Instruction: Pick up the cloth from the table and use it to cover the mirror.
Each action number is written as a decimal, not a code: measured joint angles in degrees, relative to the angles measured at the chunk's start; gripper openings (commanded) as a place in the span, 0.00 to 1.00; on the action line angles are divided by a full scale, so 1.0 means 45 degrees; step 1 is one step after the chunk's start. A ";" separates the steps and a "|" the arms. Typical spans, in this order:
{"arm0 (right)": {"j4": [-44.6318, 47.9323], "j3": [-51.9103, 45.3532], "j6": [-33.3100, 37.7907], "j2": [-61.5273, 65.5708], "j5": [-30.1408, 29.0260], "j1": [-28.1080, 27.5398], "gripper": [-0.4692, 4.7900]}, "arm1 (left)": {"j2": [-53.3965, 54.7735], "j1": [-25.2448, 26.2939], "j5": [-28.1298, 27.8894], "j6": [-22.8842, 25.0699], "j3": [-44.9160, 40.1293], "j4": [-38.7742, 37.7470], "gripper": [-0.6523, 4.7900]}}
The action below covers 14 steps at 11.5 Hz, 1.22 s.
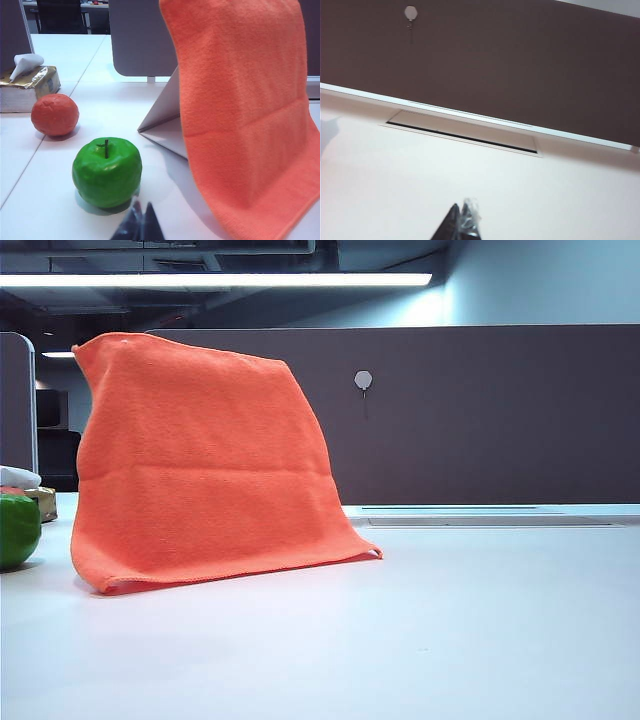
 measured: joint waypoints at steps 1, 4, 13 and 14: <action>0.0000 0.0000 0.0078 0.0000 -0.0024 -0.0044 0.08 | 0.0000 0.0000 0.0000 0.0000 0.0000 0.0000 0.11; 0.0000 0.0000 0.0393 0.0000 -0.0189 -0.0029 0.08 | 0.0000 0.0000 0.0695 -0.0112 0.0000 0.0223 0.11; 0.0000 0.0000 0.0452 0.0000 -0.0194 -0.0029 0.08 | -0.0005 0.0000 -0.1438 -0.0204 0.0000 0.0962 0.11; 0.0000 0.0000 0.0452 0.0000 -0.0194 -0.0029 0.08 | -0.0005 0.0000 -0.1438 -0.0204 0.0000 0.0962 0.11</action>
